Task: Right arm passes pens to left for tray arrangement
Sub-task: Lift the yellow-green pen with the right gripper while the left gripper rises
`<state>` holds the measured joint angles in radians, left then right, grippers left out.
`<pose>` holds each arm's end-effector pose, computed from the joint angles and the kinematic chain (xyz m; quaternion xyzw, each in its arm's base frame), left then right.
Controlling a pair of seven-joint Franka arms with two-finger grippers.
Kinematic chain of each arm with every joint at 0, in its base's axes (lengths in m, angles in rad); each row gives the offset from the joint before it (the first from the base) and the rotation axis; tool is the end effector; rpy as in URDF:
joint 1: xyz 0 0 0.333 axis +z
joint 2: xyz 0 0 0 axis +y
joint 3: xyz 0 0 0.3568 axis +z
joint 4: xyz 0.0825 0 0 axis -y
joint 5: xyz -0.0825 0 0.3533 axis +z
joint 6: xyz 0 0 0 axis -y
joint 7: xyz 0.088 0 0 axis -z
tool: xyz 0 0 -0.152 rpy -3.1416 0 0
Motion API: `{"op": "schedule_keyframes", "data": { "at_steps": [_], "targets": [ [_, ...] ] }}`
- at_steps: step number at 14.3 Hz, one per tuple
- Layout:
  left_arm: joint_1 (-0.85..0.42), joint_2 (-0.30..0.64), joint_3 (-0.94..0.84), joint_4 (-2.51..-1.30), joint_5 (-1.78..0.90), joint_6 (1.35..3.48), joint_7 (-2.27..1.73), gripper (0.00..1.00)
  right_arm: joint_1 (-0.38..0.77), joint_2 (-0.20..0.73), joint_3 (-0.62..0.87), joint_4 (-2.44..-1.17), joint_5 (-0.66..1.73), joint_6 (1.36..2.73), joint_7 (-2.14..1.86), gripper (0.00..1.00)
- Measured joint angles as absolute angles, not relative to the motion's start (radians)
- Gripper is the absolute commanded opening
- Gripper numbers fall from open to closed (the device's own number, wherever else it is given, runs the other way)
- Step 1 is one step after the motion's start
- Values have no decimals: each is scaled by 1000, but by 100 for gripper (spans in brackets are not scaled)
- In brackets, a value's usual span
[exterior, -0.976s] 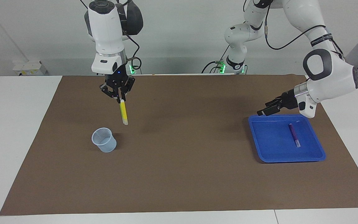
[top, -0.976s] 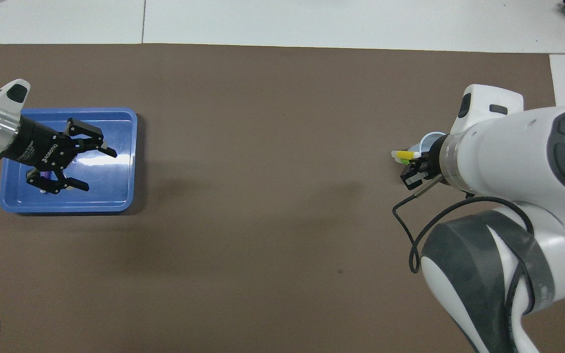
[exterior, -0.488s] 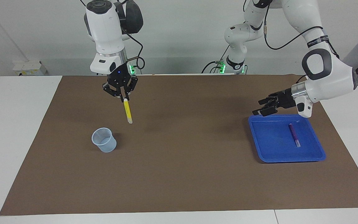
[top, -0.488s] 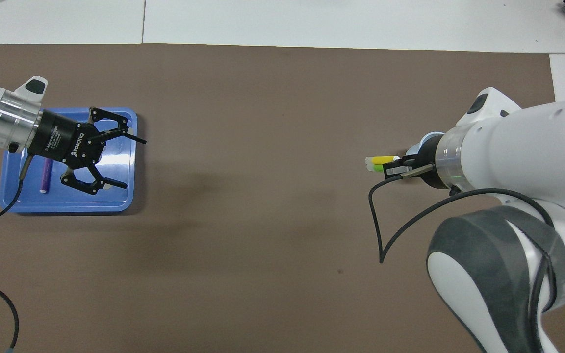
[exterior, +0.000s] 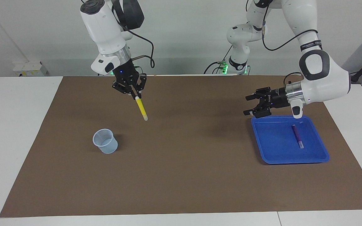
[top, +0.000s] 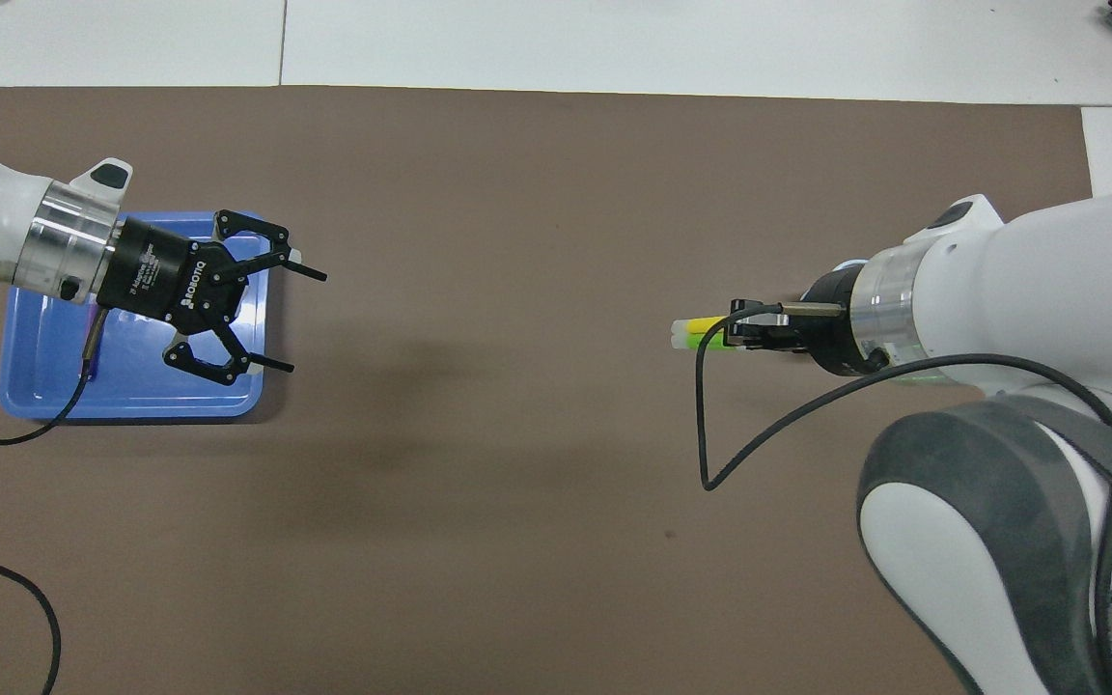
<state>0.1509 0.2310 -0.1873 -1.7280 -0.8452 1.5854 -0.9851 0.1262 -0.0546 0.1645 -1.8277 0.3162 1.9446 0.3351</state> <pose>0.5617 -0.1242 0.4842 0.7531 0.4764 -0.3528 0.2854 0.5065 0.1892 0.5734 -0.9834 0.0664 -0.0352 0.1654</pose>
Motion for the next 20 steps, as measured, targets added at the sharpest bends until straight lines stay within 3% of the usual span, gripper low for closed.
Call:
{"op": "schedule_keyframes", "data": {
  "at_steps": [12,20],
  "targets": [
    [150,224,-174,-1738,-845,1595,-984,98,125,-43,164,-1821,550,2034,756,0],
    [149,212,-182,-1746,-850,1595,-989,97,157,-35,166,-1821,619,2172,1143,0]
  ]
}}
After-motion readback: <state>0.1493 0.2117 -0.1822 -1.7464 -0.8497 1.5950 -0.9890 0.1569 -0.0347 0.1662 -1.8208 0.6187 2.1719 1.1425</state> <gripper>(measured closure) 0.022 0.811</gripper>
